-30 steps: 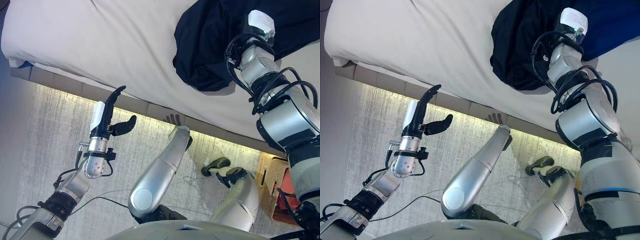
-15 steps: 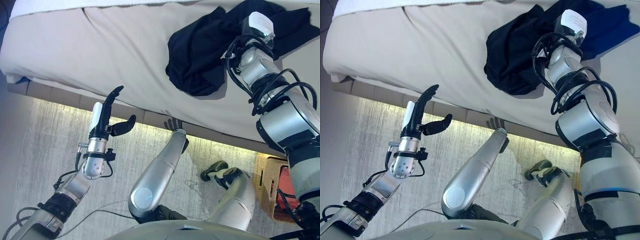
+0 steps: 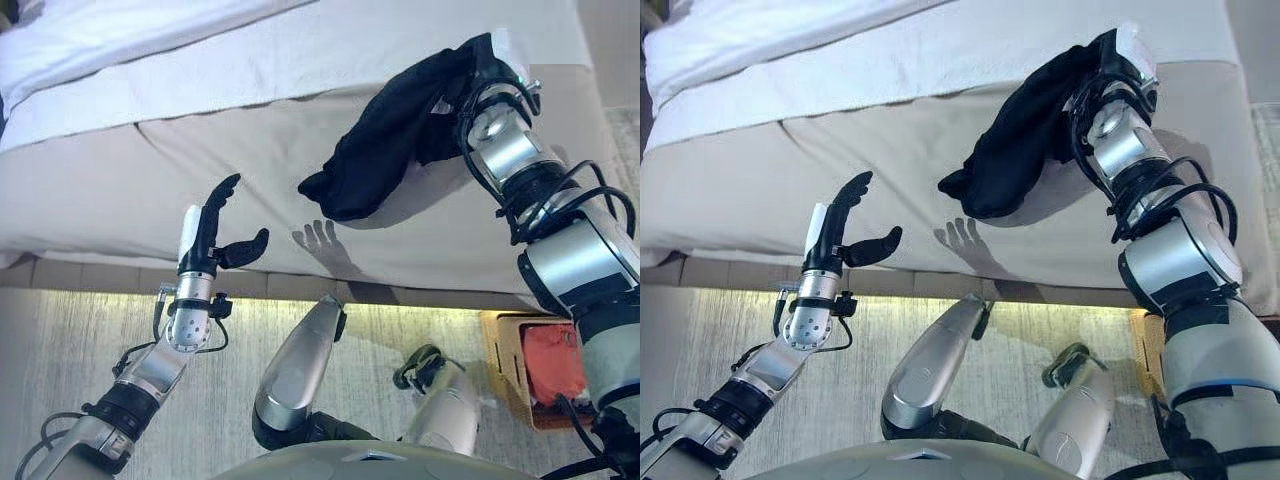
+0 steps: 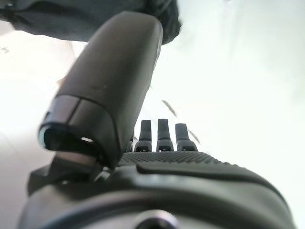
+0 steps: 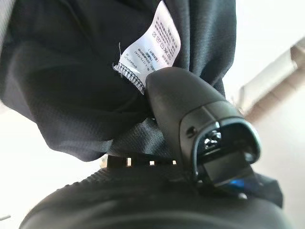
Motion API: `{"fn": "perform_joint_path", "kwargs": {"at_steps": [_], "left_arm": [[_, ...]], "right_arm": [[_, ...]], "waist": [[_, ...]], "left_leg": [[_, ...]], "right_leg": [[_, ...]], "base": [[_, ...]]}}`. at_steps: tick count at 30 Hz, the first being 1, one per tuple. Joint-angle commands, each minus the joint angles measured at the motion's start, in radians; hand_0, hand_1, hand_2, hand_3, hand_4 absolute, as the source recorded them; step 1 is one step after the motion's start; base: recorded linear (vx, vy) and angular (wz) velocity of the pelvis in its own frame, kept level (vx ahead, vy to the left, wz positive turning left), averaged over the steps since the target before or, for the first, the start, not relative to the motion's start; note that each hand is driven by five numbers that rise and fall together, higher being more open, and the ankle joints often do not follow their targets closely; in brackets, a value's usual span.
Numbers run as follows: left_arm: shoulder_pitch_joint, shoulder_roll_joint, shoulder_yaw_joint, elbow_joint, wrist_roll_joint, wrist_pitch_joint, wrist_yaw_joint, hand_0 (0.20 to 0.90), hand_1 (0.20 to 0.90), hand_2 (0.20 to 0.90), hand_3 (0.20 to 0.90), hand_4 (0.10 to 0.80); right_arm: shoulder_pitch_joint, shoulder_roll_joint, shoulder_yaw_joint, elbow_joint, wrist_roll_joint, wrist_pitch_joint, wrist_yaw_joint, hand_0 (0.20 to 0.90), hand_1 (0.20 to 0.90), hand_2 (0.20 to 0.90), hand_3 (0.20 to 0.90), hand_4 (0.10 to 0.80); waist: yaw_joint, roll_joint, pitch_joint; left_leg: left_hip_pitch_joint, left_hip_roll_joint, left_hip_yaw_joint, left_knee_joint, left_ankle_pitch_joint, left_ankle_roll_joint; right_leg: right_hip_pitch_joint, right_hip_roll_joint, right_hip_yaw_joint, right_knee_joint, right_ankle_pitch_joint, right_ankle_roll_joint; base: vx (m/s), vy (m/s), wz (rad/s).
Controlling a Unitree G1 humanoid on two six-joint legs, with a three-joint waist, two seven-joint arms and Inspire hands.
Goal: Pick up the clothes from the bed and place them into the basket
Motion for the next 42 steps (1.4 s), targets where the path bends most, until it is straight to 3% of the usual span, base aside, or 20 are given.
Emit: {"fn": "perform_joint_path", "kwargs": {"at_steps": [1,5,13,19,23,28,42], "left_arm": [[-0.002,0.013,0.089,-0.037,-0.062,-0.026,-0.018,0.900,0.900,0.900,0.900,0.800],[0.026,0.011,0.116,-0.026,-0.071,0.005,-0.051,0.900,0.900,0.900,0.900,0.800],[0.041,0.006,0.103,0.031,-0.053,0.023,-0.099,0.900,0.900,0.900,0.900,0.800],[0.017,0.009,0.089,0.088,-0.033,0.032,-0.104,0.900,0.900,0.900,0.900,0.800],[0.007,0.007,0.089,0.103,-0.029,0.031,-0.116,0.900,0.900,0.900,0.900,0.800],[-0.020,-0.019,0.076,0.147,-0.021,0.033,-0.118,0.900,0.900,0.900,0.900,0.800],[-0.047,-0.056,0.091,0.150,0.003,0.051,-0.130,0.900,0.900,0.900,0.900,0.800]], "right_arm": [[-0.133,-0.129,-0.003,-0.104,0.034,-0.093,-0.083,0.300,0.300,0.300,0.200,0.100],[-0.130,-0.202,-0.010,-0.140,0.087,-0.081,-0.065,0.300,0.300,0.300,0.200,0.100],[-0.115,-0.286,-0.015,-0.182,0.098,-0.086,-0.052,0.300,0.300,0.300,0.200,0.100],[-0.101,-0.334,-0.042,-0.206,0.090,-0.114,-0.052,0.300,0.300,0.300,0.200,0.100],[-0.078,-0.351,-0.057,-0.219,0.080,-0.111,-0.053,0.300,0.300,0.300,0.200,0.100],[0.040,-0.408,-0.140,-0.253,0.087,-0.102,-0.022,0.300,0.300,0.300,0.200,0.100],[0.414,-0.409,-0.407,-0.314,0.128,-0.089,-0.027,0.300,0.300,0.300,0.200,0.100]], "waist": [[-0.020,-0.071,-0.158],[-0.053,-0.100,-0.240],[-0.126,-0.131,-0.369],[-0.186,-0.133,-0.420],[-0.203,-0.133,-0.430],[-0.270,-0.132,-0.451],[-0.342,-0.125,-0.440]], "left_leg": [[0.139,0.036,0.015,-0.166,-0.018,-0.003],[0.242,0.059,0.044,-0.304,0.051,-0.025],[0.371,0.099,0.099,-0.487,0.117,-0.057],[0.428,0.118,0.145,-0.589,0.146,-0.075],[0.430,0.124,0.159,-0.599,0.148,-0.081],[0.446,0.139,0.201,-0.604,0.133,-0.091],[0.457,0.155,0.246,-0.604,0.119,-0.097]], "right_leg": [[0.150,0.048,-0.008,-0.091,0.084,-0.011],[0.260,0.105,-0.019,-0.266,0.138,-0.007],[0.358,0.164,0.018,-0.473,0.207,0.016],[0.376,0.194,0.057,-0.569,0.242,0.033],[0.375,0.201,0.068,-0.591,0.250,0.034],[0.375,0.222,0.111,-0.642,0.266,0.031],[0.356,0.243,0.159,-0.659,0.275,0.025]], "base": [[0.141,-0.120,-0.26],[0.103,-0.070,-0.20],[0.092,-0.034,-0.14],[0.047,-0.026,-0.22],[-0.010,-0.021,0.00],[-0.004,-0.014,-0.10],[-0.025,-0.042,-0.22]]}}
